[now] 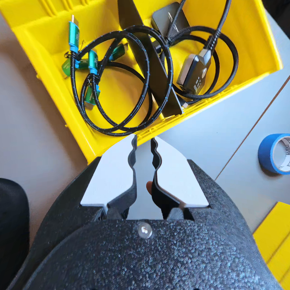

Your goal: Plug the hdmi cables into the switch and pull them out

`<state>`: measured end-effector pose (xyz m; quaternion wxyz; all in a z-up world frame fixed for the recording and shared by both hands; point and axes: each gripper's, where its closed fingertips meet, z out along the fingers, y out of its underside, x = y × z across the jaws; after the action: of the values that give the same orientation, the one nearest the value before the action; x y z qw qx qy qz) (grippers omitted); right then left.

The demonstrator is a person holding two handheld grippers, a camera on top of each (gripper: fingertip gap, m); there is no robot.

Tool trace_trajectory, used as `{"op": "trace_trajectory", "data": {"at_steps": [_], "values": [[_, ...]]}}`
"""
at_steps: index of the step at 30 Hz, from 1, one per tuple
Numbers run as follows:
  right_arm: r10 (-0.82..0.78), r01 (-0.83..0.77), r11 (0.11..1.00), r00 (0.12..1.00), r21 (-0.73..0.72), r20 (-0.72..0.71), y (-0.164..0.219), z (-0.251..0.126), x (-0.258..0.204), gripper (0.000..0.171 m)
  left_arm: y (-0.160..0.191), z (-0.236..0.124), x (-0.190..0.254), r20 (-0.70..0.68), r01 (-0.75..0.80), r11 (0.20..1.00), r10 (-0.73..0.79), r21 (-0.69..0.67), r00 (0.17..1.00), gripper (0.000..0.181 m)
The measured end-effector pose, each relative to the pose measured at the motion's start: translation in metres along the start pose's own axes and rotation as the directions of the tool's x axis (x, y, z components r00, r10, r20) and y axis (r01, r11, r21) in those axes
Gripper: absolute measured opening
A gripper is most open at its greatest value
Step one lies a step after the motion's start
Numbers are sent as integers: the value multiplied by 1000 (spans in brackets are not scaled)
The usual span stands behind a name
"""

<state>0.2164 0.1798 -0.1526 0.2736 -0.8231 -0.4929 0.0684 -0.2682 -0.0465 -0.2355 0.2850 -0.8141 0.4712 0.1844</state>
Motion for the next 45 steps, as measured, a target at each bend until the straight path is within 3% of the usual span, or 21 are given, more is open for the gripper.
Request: {"op": "trace_trajectory", "data": {"at_steps": [1, 2, 4, 7, 9, 11, 13, 14, 16, 17, 18, 19, 21, 25, 28, 32, 38, 43, 45], "values": [[-24, 24, 999, 1000, 24, 0, 0, -6, -11, 14, -11, 0, 6, -16, -33, 999, 34, 28, 999, 31], [-57, 57, 996, 998, 63, -4, -2, -15, -22, 0, -23, 0, 12, -27, -75, 996, 77, 55, 997, 31], [-124, 119, 988, 991, 100, 50, -4, -26, -58, 0, -47, 2, 21, -34, -143, 983, 148, 113, 988, 31], [-273, 273, 962, 961, -3, -52, 10, -21, -88, 0, -77, 8, 23, 14, -235, 956, 237, 177, 971, 32], [-257, 264, 962, 962, 73, -89, -2, -24, -102, 1, -87, 13, 16, 49, -231, 959, 226, 164, 973, 40], [-134, 148, 977, 986, 154, -98, -11, -32, -104, 24, -98, 9, 14, 47, -169, 968, 163, 186, 986, 48], [-30, 68, 983, 976, 171, -215, -5, -36, -85, 56, -117, -8, 15, 38, -60, 954, 51, 293, 998, 47], [38, 13, 978, 970, 206, -242, -2, -35, -78, 65, -126, -19, 16, 28, 0, 935, -11, 353, 1000, 46], [204, -153, 941, 968, 300, -145, 2, -18, -78, 71, -147, -45, 26, -52, 133, 858, -123, 496, 991, 44], [248, -197, 926, 960, 321, -127, 5, -5, -75, 65, -157, -56, 31, -103, 204, 811, -176, 548, 979, 41], [260, -196, 925, 951, 326, -166, 10, 7, -66, 47, -165, -65, 36, -154, 267, 771, -218, 578, 964, 41], [258, -185, 919, 950, 349, -175, 12, 16, -61, 47, -172, -74, 42, -200, 322, 736, -252, 596, 947, 41], [273, -178, 894, 944, 412, -184, 14, 15, -58, 30, -185, -95, 53, -269, 416, 659, -319, 626, 909, 38], [198, -110, 913, 961, 393, -192, 24, 2, -93, 27, -201, -130, 77, -360, 556, 461, -447, 692, 819, 30], [134, -52, 919, 974, 390, -185, 29, -10, -135, 28, -216, -115, 92, -433, 648, 393, -509, 652, 744, 35], [120, -51, 896, 984, 441, -131, 30, -27, -180, 22, -237, -63, 91, -387, 698, 459, -600, 550, 700, 68], [84, 14, 866, 981, 500, -173, 31, -47, -223, 19, -230, -68, 99, -289, 634, 543, -588, 551, 755, 43], [56, 78, 823, 975, 563, -217, 25, -85, -235, 20, -233, -111, 86, -359, 646, 394, -590, 654, 723, 30], [45, 138, 789, 959, 599, -280, 17, -108, -236, 18, -236, -137, 77, -254, 542, 427, -565, 724, 785, 22]]}}
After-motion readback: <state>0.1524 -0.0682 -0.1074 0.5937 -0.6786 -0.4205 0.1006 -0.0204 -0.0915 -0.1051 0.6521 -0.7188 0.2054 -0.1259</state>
